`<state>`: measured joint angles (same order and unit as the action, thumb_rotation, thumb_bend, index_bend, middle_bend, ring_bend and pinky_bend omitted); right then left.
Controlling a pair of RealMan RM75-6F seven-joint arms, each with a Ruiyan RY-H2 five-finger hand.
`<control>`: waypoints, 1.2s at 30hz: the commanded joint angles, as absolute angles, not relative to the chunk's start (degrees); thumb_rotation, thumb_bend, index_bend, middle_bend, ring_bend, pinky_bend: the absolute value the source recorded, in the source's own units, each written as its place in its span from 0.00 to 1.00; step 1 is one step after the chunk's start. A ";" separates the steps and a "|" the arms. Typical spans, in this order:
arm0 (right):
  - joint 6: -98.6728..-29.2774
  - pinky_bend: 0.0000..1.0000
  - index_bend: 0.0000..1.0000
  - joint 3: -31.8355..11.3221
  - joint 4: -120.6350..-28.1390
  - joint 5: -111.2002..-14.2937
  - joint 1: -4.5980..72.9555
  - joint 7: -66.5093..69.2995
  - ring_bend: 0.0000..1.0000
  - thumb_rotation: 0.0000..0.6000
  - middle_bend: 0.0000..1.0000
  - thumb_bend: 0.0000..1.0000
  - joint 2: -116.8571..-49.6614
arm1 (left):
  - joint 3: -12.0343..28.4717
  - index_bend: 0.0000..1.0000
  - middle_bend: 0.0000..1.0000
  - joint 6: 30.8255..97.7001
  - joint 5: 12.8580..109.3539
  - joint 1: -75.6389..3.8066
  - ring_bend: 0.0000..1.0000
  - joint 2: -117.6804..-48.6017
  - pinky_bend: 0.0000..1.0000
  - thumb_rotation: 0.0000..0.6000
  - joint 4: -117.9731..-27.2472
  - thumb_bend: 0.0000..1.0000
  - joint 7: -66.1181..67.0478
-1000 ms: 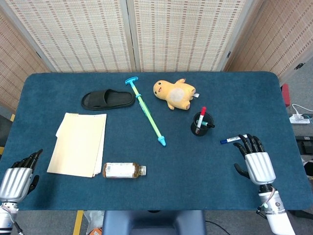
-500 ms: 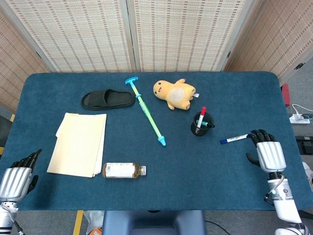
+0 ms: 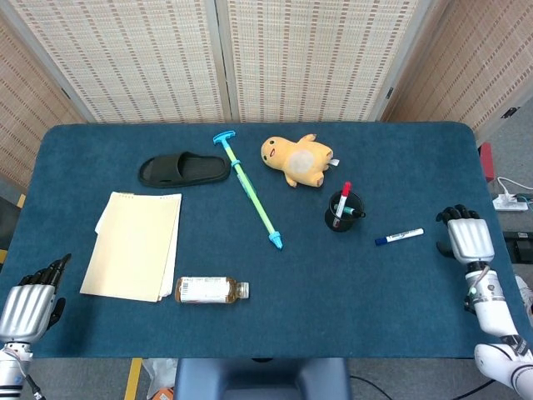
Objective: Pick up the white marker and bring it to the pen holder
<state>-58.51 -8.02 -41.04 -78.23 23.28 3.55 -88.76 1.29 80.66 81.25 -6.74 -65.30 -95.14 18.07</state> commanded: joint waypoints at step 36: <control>-46.94 0.31 0.51 -4.81 -14.27 -81.78 30.59 16.96 0.24 1.00 0.36 0.19 -103.12 | 1.18 0.06 0.17 79.41 79.93 -7.37 0.25 -65.75 0.37 1.00 -95.17 0.38 19.49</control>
